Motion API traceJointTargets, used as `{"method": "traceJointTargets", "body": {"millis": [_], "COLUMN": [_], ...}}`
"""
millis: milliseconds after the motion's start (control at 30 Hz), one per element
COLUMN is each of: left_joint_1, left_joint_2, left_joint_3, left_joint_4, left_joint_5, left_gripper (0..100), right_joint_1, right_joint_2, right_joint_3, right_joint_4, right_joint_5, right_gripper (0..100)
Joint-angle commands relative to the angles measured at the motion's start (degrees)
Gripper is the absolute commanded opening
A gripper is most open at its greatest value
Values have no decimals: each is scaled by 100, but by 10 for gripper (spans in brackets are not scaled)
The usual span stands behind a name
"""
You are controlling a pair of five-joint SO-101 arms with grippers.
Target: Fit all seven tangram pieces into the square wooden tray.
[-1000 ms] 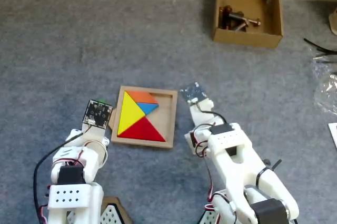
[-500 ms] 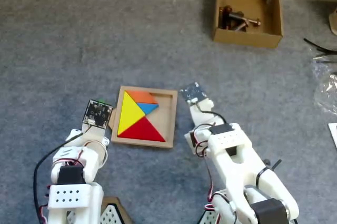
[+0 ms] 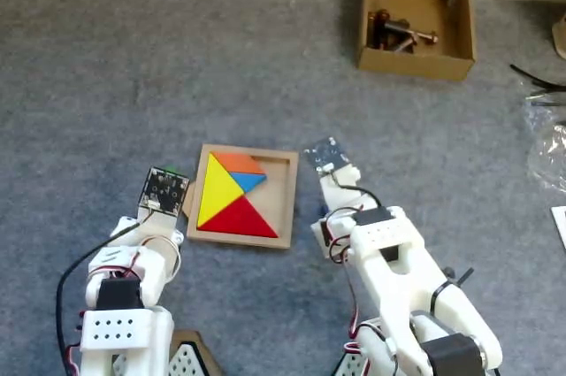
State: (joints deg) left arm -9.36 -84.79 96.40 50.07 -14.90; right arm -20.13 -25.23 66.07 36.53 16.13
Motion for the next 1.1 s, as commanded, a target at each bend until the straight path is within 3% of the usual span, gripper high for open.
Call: {"method": "traceJointTargets", "body": {"millis": [0,267,433,1067], "left_joint_1": [66,66,66,66], "left_joint_2": [-84,-84,-84,-84], "left_joint_3": [127,127,127,127], "left_joint_4": [18,18,18,18], "left_joint_5": [-44,-44,-44,-44], "left_gripper": [7,7,7,7], "right_joint_1": [-13,-13,-13,-171], "right_joint_2": [-207,-207,-207,409], "right_joint_3": [48,84,101,57], "right_joint_4": [-48,84,84,127], "right_joint_5": [53,62,246,211], "right_gripper": [213,214,276,275]}}
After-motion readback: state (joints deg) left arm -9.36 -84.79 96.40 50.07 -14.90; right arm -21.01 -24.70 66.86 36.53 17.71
